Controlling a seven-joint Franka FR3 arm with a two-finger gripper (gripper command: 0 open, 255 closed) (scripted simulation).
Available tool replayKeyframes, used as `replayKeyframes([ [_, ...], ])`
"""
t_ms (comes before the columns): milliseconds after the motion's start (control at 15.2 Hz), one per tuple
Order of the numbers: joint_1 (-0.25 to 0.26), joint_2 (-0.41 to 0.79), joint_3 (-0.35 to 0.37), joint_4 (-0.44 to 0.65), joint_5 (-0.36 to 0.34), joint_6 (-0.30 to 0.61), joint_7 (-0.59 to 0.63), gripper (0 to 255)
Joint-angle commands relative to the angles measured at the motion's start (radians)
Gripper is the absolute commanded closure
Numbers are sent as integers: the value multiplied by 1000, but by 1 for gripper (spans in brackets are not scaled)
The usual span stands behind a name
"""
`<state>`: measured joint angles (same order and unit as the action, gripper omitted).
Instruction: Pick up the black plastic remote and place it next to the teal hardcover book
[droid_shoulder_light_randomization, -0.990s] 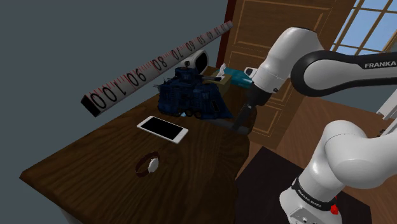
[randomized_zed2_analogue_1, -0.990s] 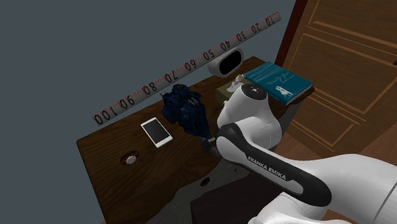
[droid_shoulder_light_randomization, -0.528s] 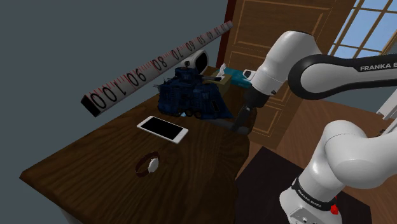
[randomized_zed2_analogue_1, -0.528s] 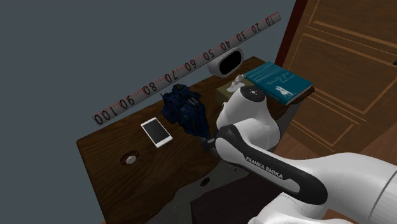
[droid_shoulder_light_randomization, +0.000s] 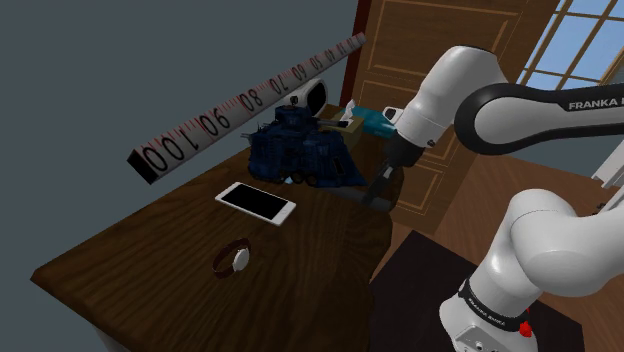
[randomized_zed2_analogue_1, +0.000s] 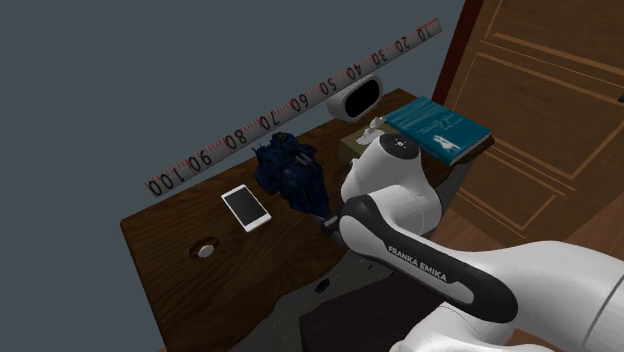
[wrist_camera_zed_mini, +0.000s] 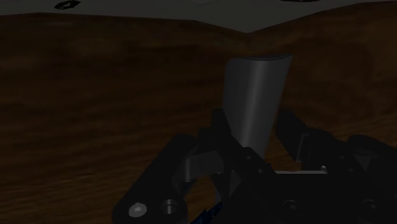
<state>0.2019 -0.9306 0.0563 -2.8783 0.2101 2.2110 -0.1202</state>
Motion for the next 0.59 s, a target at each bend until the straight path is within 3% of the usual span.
replayKeyframes([
  [0,0,3,-1,-8,0,-6,0,255],
  [198,1,9,3,-4,2,-4,2,255],
  [528,-4,-8,-1,56,-9,-80,12,255],
])
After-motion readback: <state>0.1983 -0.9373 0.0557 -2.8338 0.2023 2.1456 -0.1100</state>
